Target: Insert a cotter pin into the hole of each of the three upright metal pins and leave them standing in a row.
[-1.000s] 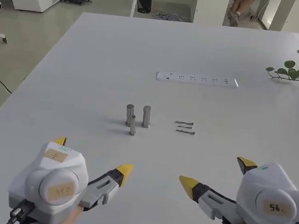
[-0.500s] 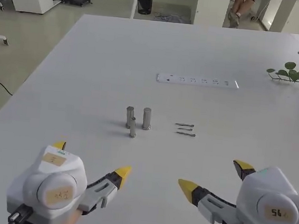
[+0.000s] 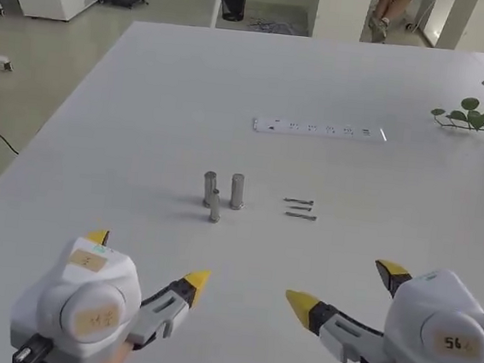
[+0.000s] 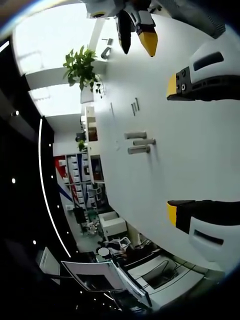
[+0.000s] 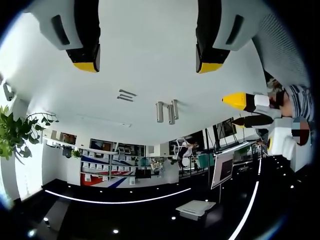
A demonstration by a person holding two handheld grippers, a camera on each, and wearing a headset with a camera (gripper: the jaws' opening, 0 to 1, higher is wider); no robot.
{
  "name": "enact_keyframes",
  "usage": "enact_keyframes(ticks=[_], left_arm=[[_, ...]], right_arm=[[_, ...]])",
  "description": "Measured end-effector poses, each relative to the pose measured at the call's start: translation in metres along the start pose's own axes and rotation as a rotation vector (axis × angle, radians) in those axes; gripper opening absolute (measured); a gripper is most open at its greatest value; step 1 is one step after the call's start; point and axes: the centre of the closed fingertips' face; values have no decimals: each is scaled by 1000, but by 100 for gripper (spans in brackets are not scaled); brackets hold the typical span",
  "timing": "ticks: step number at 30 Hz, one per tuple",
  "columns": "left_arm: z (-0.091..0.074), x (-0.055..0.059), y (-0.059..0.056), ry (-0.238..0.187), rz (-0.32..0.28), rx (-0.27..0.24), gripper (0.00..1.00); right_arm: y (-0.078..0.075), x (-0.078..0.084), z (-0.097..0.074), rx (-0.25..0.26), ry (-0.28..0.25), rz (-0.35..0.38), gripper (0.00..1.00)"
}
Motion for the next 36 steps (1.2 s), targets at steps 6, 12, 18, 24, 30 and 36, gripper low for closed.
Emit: enact_keyframes(ticks=[6, 12, 18, 24, 30, 36], left_arm=[[0, 0, 1, 14, -35, 11, 77], [12, -8, 1, 13, -24, 43, 74], [29, -18, 3, -8, -22, 72, 68], [53, -22, -1, 14, 23, 117, 62], [81, -29, -16, 5, 43, 180, 54], [103, -27, -26, 13, 47, 214, 45]], right_arm=[[-4, 1, -2, 2, 12, 22, 76], [-8, -5, -5, 2, 2, 47, 76], [-2, -9, -1, -47, 26, 47, 78], [0, -15, 2, -64, 20, 41, 78], [-7, -19, 3, -59, 18, 38, 77], [-13, -15, 4, -51, 38, 40, 76]])
Point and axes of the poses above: the centre of the closed fingertips' face, and the gripper's own axes: z roughly forward along the fingers, y roughly to its left, x roughly out of its underside, and after that the axes turned 4 degrees about -x, right-handed
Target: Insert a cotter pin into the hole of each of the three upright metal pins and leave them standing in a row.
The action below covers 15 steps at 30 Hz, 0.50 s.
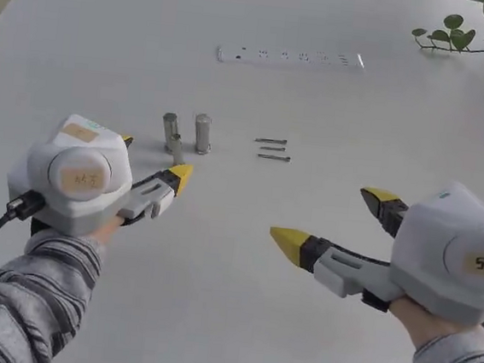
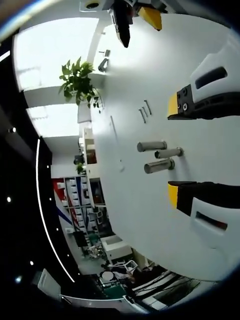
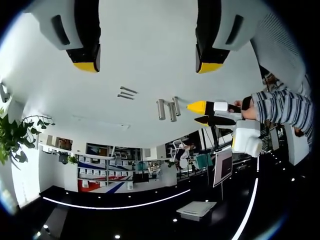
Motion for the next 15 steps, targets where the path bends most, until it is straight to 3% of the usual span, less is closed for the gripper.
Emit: enact_keyframes(ticks=[4, 15], left_arm=[[19, 4, 0, 8, -23, 32, 41], [54, 18, 2, 31, -7, 93, 25]], right_arm=[[0, 2, 4, -13, 9, 8, 76], [3, 8, 13, -38, 35, 31, 75]])
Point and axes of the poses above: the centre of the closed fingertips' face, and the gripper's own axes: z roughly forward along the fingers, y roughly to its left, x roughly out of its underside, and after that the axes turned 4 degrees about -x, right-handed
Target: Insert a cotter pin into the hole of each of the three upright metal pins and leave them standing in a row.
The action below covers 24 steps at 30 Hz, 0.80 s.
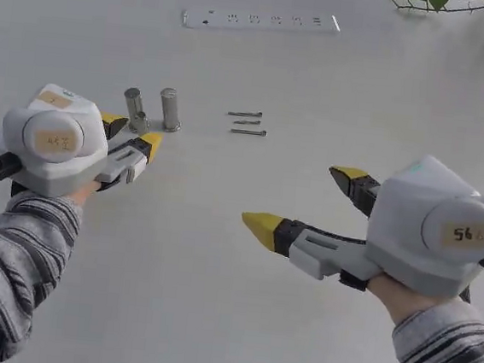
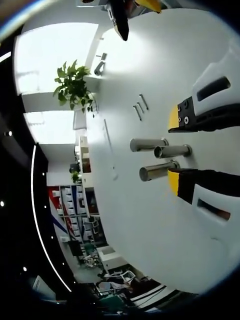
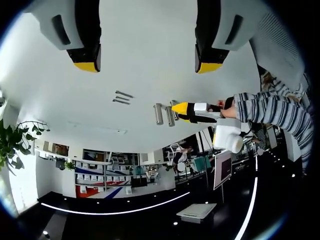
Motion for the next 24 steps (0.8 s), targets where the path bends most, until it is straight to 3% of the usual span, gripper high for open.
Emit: enact_keyframes(ticks=[7, 14, 24], left_arm=[[11, 4, 0, 13, -16, 21, 16], [12, 5, 0, 8, -2, 22, 7], [13, 5, -1, 11, -30, 29, 5]], right_arm=[[-3, 7, 3, 12, 25, -1, 74], [-5, 12, 6, 16, 41, 3, 73], [-6, 16, 6, 21, 61, 2, 72]])
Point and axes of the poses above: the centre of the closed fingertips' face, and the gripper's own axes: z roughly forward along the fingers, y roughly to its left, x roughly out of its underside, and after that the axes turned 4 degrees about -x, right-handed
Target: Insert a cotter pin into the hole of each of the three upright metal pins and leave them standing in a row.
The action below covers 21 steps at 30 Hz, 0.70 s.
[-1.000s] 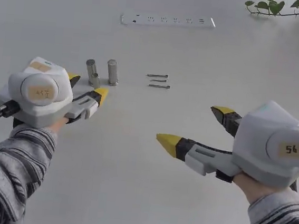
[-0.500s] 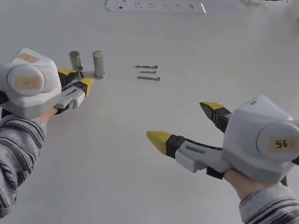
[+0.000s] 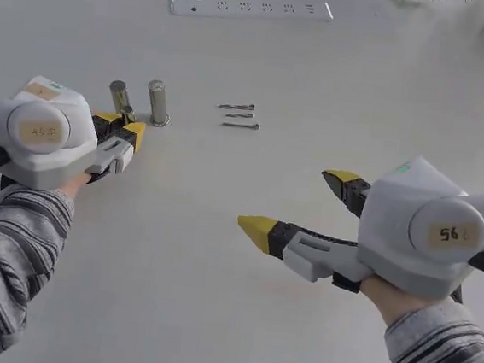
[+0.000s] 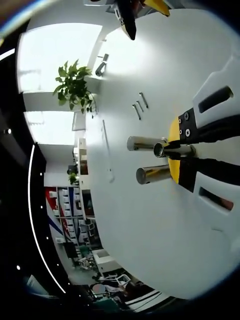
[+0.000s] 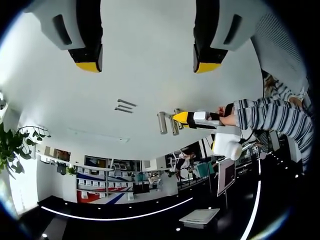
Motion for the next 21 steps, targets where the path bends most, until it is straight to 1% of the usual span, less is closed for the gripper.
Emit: enact_keyframes(ticks=[3, 5, 7, 8, 10, 11, 13, 18, 21], left_arm=[[0, 0, -1, -2, 9, 0, 5], [0, 0, -2, -2, 18, -1, 5], [-1, 0, -3, 1, 13, 3, 5], [-1, 0, -6, 1, 2, 9, 5], [-3, -2, -11, -1, 10, 13, 5], [-4, -3, -12, -4, 13, 14, 5], [-5, -6, -18, -12, -3, 20, 5], [-9, -10, -32, -21, -27, 25, 5], [-11, -11, -44, -23, -34, 27, 5]], right_arm=[[0, 2, -1, 11, 14, -32, 72], [0, 2, -1, 11, 14, -29, 71], [0, 2, -2, 11, 14, -29, 71], [0, 2, -2, 12, 18, -39, 71], [1, 2, -2, 15, 23, -63, 71], [2, 1, -3, 12, 21, -64, 71], [4, 1, -3, 5, 18, -59, 71], [4, 0, -4, 7, 19, -63, 70], [5, -1, -4, 4, 15, -51, 68]])
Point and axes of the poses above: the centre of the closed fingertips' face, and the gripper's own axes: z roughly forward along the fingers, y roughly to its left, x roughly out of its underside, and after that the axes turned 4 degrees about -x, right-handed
